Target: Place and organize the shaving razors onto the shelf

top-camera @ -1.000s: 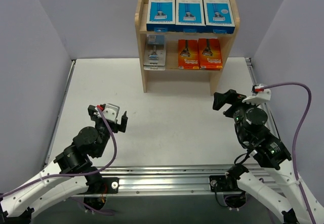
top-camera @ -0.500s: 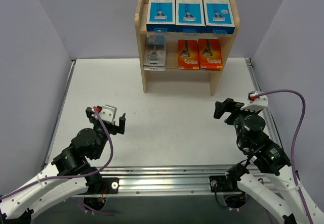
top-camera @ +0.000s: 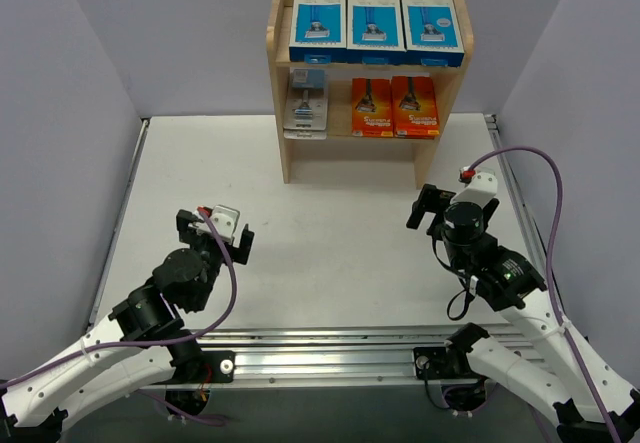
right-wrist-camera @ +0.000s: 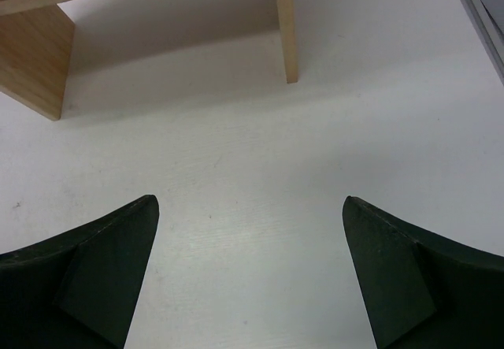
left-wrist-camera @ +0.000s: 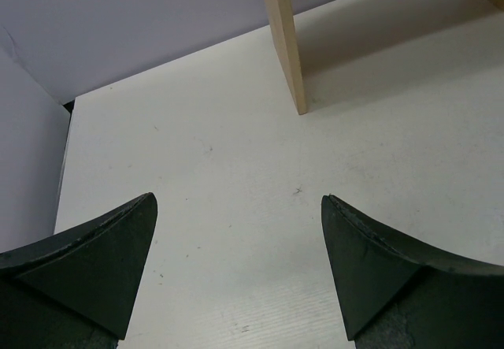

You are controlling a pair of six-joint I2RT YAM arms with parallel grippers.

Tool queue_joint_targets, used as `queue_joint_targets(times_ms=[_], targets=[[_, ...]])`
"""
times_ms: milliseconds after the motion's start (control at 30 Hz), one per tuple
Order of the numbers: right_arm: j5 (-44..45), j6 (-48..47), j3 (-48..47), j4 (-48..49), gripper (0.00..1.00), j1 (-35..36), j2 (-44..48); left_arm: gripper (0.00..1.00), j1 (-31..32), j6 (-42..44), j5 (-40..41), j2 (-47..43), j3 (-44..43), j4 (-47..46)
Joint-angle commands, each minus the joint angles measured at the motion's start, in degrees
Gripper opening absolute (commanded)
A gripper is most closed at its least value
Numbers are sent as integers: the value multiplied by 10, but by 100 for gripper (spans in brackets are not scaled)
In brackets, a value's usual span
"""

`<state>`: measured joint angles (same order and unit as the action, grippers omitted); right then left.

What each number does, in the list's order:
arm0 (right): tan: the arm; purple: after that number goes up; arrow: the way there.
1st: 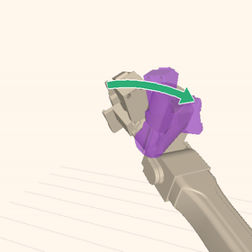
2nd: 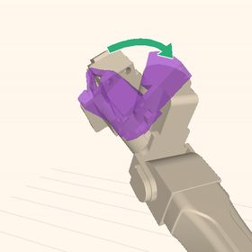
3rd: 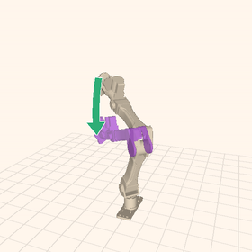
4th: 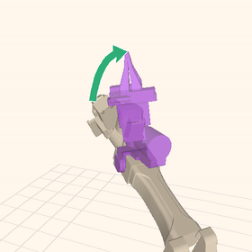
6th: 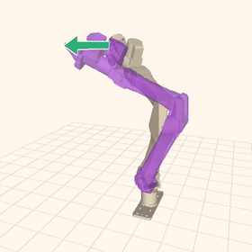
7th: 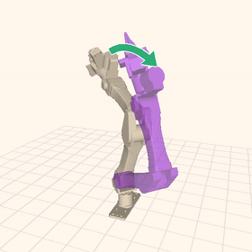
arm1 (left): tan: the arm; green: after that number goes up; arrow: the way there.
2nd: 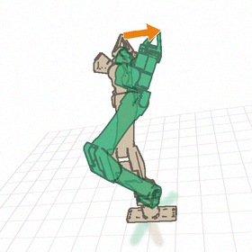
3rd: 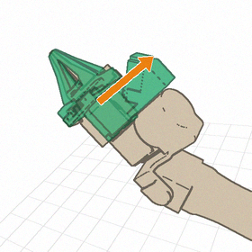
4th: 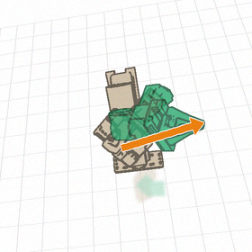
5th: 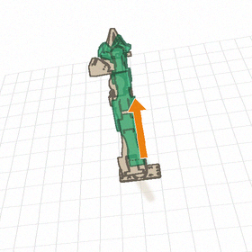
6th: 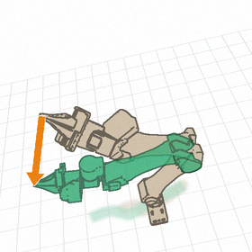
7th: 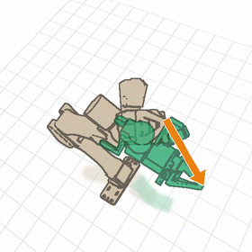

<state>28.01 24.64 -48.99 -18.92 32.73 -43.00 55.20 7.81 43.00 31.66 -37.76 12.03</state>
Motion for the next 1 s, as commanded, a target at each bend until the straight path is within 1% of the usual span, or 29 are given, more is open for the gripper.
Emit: queue_joint_targets(times_ms=[0, 133, 267, 400, 500, 533, 600, 633, 667, 700, 733, 767, 800, 833, 867, 900, 967], targets=[[22, 11, -23, -4, 97, 3, 15, 94, 2, 3, -2, -2, -32, 13], [11, 6, -12, 19, 98, 3, 37, 94, 2, 19, -5, -19, -30, 12], [7, -4, -3, 28, 98, 4, 46, 94, -2, 12, -11, -41, -31, 12], [16, 3, -7, 23, 98, 3, 24, 94, -11, 5, -27, -43, -32, 12], [32, 4, -14, 11, 98, 4, 9, 94, -36, -24, -55, -25, -45, 6], [33, 5, -16, 7, 98, 4, 7, 94, -46, -37, -83, -10, -47, 1], [35, 7, -17, 5, 98, 4, 7, 94, -75, -56, -109, 10, -67, 1], [34, 9, -17, 4, 98, 4, 9, 94, -89, -94, -135, 20, -78, 6], [34, 9, -16, 5, 98, 5, 12, 94, -120, -111, -151, 36, -94, 11], [36, 9, -16, 5, 98, 5, 18, 94, -139, -125, -175, 40, -98, 10], [36, 9, -15, 8, 99, 5, 20, 94, -156, -146, -205, 46, -98, 4], [37, 8, -14, 10, 99, 5, 24, 94, -175, -155, -255, 48, -95, -8], [35, 7, -13, 12, 99, 5, 28, 94, -206, -168, -272, 48, -87, -12], [35, 7, -12, 13, 99, 5, 29, 94, -221, -186, -287, 47, -83, -15], [35, 8, -11, 13, 99, 4, 31, 94, -235, -190, -308, 45, -80, -16], [35, 9, -11, 12, 99, 5, 32, 94, -249, -191, -311, 40, -78, -16], [35, 10, -9, 12, 99, 4, 33, 94, -249, -175, -306, 25, -73, -22]])
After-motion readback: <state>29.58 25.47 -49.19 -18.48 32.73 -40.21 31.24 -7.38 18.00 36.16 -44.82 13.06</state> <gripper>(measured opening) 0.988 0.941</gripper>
